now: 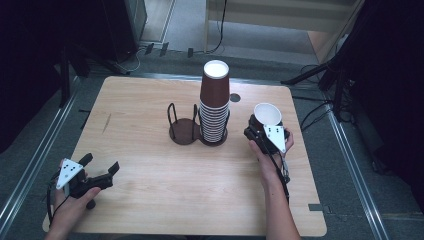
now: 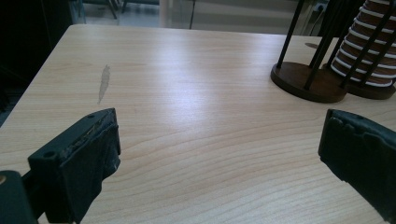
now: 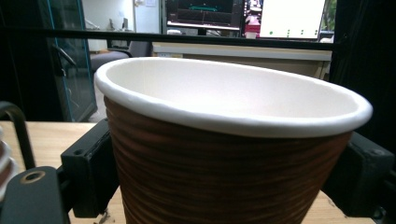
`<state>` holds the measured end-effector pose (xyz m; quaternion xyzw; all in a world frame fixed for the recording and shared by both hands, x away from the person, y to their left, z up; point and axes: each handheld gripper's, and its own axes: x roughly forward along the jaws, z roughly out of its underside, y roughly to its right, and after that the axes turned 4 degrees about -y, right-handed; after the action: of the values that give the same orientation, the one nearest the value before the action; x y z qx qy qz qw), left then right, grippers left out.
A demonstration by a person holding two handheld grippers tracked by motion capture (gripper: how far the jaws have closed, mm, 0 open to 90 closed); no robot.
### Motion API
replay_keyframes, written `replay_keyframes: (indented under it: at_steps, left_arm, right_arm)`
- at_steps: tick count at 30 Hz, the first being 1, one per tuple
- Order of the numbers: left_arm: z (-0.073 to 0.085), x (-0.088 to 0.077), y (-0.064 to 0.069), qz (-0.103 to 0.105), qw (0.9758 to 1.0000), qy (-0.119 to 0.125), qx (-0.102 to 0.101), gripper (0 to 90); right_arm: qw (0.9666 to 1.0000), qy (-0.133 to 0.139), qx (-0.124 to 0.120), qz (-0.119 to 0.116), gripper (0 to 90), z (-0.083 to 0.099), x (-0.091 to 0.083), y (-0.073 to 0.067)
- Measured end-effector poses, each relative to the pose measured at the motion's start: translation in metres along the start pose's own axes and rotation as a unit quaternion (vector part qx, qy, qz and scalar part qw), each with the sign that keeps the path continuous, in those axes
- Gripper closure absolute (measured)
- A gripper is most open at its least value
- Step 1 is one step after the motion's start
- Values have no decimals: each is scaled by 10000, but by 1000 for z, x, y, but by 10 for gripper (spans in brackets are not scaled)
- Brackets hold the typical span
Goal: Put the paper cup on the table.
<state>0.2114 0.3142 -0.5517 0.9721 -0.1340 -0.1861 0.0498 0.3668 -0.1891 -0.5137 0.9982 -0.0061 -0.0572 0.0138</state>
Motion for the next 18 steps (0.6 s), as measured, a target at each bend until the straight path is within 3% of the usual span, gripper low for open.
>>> replay_keyframes:
  at_steps: [3,10,18]
  left_arm:
    - [0,0,0,8,10000,9,-19,0]
    - [0,0,-1,18,10000,7,-31,0]
    - [0,0,-1,20,10000,2,-36,0]
  right_arm:
    - [9999,-41,-109,20,120,5,4,2]
    - [9998,-169,35,50,119,13,12,10]
    - [9997,-225,-41,41,115,20,17,14]
